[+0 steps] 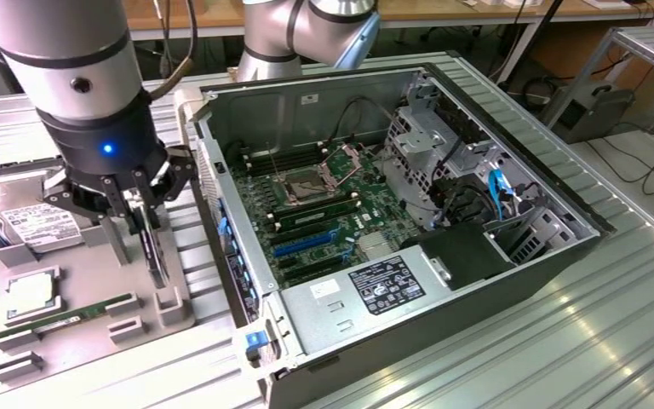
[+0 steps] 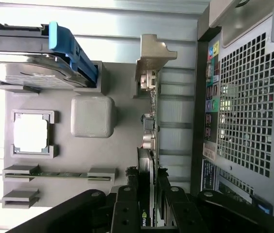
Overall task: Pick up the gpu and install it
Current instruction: 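Pick up the gpu and move the gpu toward the slot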
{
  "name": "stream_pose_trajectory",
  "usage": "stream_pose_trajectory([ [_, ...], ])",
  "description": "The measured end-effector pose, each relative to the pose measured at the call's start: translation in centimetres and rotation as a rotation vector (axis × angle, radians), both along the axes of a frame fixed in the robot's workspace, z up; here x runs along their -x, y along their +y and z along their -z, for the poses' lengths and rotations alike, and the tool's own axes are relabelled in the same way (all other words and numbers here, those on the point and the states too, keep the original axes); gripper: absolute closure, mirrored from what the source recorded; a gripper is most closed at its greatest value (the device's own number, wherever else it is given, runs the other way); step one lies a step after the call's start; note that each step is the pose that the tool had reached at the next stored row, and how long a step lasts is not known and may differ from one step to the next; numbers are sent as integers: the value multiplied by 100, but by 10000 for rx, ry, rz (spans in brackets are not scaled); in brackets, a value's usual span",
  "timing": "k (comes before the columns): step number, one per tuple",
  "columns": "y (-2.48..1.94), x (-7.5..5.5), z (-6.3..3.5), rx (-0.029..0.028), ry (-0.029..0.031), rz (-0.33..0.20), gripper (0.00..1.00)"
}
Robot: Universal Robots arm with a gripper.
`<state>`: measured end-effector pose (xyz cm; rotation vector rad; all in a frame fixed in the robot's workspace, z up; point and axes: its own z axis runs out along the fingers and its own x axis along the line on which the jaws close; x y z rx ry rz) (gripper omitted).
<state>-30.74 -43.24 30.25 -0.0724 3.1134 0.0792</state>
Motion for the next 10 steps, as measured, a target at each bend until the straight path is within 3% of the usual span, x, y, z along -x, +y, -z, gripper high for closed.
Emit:
stream_pose_trajectory([
  [7,-41,-39,-308,-159,0,-1,74],
  [10,-76,-98,-498,-253,-1,-3,74],
])
